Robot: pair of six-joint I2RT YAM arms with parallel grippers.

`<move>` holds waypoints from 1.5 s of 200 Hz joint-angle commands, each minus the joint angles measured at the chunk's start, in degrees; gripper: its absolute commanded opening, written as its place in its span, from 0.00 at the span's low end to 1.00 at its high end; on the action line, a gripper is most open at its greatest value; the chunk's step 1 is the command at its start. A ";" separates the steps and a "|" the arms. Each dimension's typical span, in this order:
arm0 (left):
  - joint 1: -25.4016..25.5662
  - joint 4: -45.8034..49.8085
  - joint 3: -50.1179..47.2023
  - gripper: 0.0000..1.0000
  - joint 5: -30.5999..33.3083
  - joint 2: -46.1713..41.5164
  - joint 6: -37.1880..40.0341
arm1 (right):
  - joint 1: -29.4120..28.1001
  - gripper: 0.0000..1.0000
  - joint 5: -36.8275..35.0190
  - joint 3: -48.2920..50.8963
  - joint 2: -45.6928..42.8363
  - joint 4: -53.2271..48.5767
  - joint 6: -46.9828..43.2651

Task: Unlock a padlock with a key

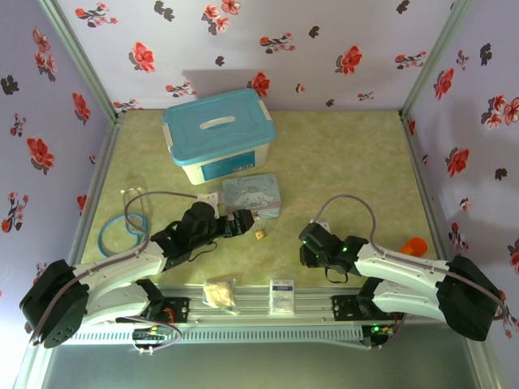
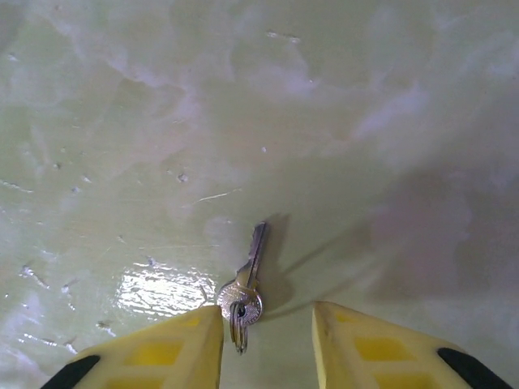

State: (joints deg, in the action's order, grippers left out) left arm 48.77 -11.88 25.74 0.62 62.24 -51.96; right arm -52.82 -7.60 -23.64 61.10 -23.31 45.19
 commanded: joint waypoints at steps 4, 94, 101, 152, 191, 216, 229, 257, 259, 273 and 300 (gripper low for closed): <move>0.36 -1.33 -1.10 1.00 1.88 -0.58 0.38 | 0.19 0.39 -2.32 -1.06 1.20 -1.27 1.40; 0.36 -1.13 -1.15 1.00 3.14 0.18 -0.79 | -3.15 0.32 -2.56 -3.63 10.35 2.96 2.36; 0.36 -1.13 -1.13 1.00 3.08 0.09 -0.87 | -3.91 0.30 -3.19 -4.24 12.03 2.68 2.27; 0.31 1.71 0.43 1.00 4.61 -0.36 0.31 | -4.32 0.03 -0.45 -2.74 17.64 7.58 2.21; 0.31 1.87 0.91 1.00 4.98 -0.16 1.35 | -1.72 0.00 0.03 -2.98 7.99 4.03 -4.81; 0.44 0.89 2.46 1.00 2.33 1.41 2.70 | 0.39 0.00 2.58 -3.16 0.14 3.40 -10.97; 0.70 0.20 3.57 1.00 0.31 2.33 3.47 | 0.40 0.00 4.09 -3.47 -3.13 3.38 -13.90; 1.83 -0.71 4.93 1.00 -0.69 3.27 3.81 | 0.43 0.00 5.27 -4.05 -7.71 2.90 -17.12; 1.91 -0.80 4.87 1.00 -0.71 3.25 3.74 | 0.41 0.00 5.23 -4.14 -8.03 2.94 -17.21; 2.41 -2.36 4.51 0.99 -1.27 3.46 3.13 | 0.35 0.00 6.02 -4.22 -9.75 3.56 -17.74; 3.64 -7.58 3.60 0.96 -3.46 5.48 -0.52 | 0.23 0.00 8.52 -4.69 -12.62 6.55 -19.97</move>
State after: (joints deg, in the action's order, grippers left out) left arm 51.18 -13.82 28.99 -0.05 65.69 -50.28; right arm -52.71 -1.98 -26.92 50.78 -18.96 29.10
